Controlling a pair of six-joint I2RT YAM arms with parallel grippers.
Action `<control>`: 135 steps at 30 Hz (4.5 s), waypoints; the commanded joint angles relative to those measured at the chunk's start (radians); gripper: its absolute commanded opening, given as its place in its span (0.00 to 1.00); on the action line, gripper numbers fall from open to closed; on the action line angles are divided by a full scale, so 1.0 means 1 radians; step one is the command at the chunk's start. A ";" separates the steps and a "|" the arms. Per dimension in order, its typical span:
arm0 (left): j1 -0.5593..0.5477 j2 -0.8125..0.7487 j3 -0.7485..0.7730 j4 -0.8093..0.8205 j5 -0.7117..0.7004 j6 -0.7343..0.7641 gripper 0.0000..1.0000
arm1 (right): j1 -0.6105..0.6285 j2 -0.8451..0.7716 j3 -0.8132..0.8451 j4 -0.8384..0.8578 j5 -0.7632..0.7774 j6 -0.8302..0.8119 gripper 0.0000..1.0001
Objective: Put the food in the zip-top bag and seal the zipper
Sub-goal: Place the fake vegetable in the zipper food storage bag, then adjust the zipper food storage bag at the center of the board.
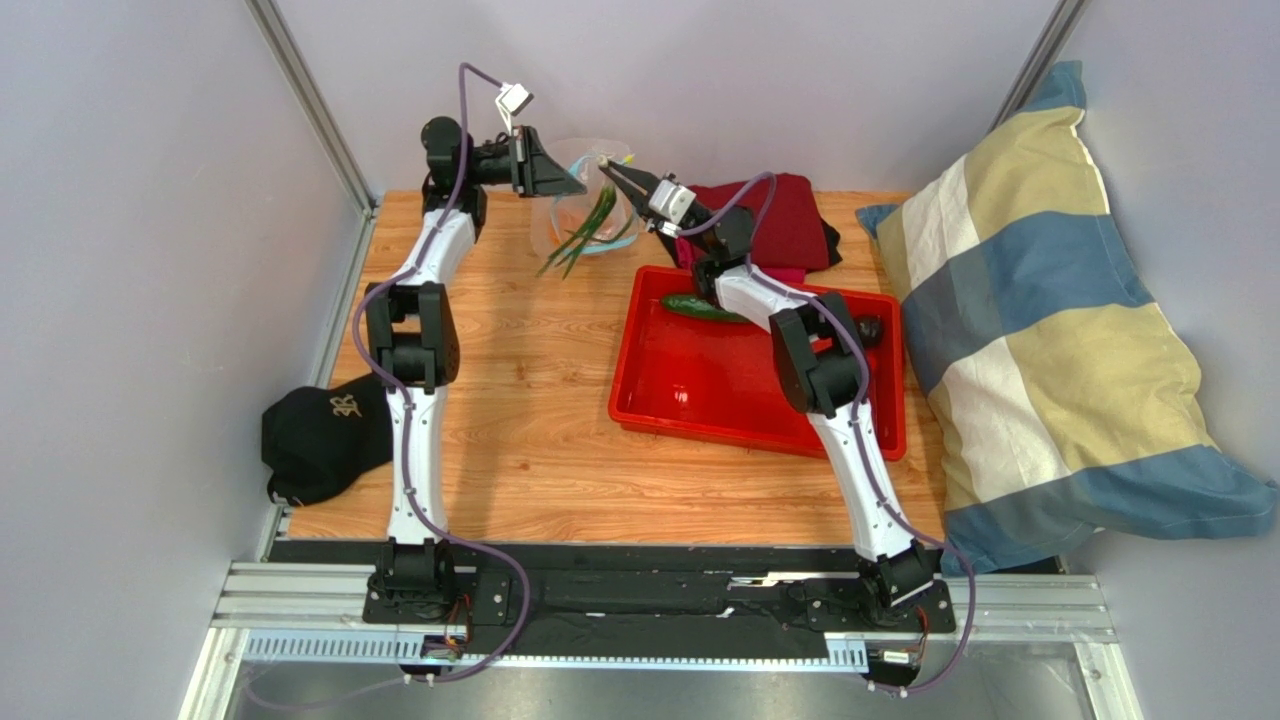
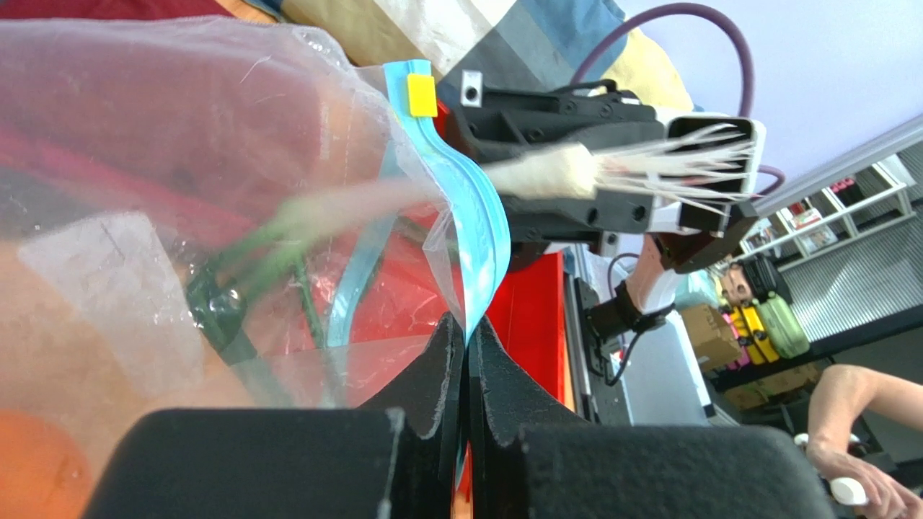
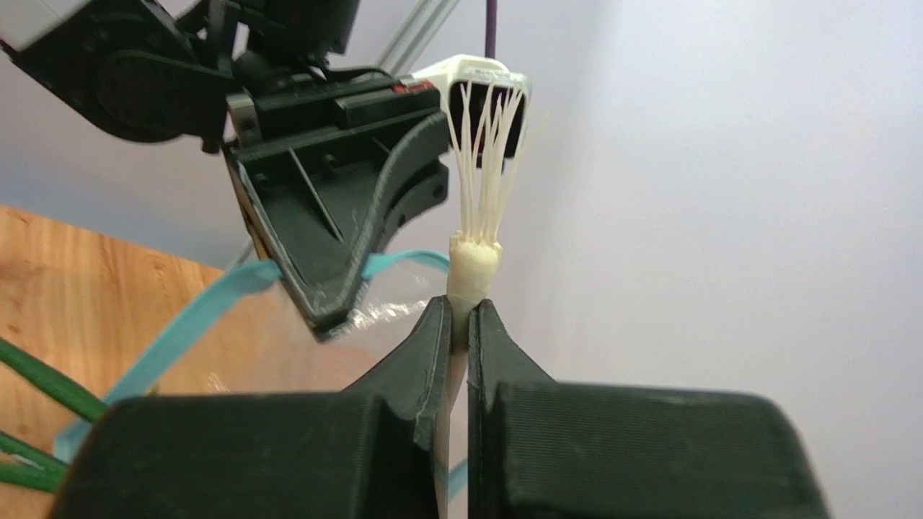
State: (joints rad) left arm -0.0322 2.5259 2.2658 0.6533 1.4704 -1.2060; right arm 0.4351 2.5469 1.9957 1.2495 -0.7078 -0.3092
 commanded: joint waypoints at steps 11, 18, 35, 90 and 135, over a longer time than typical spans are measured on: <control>0.002 -0.007 0.072 0.009 0.294 -0.066 0.00 | -0.032 0.164 0.146 0.169 -0.215 -0.227 0.00; 0.002 -0.004 0.075 0.005 0.294 -0.067 0.00 | -0.038 0.148 0.058 0.061 -0.363 -0.333 0.00; 0.002 0.010 0.087 -0.007 0.294 -0.081 0.00 | 0.024 0.036 0.250 -0.967 -0.136 -0.671 0.03; 0.026 -0.134 -0.056 -0.540 0.071 -0.058 0.00 | -0.156 -0.129 0.385 -1.707 -0.134 0.418 0.81; -0.149 -0.463 0.190 -1.383 -1.039 1.175 0.00 | -0.111 -0.297 0.396 -1.613 0.007 0.404 0.86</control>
State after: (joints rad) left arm -0.1753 2.1376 2.4527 -0.8028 0.4828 -0.0669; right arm 0.3435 2.3680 2.3711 -0.3794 -0.7662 0.1459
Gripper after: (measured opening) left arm 0.039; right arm 0.862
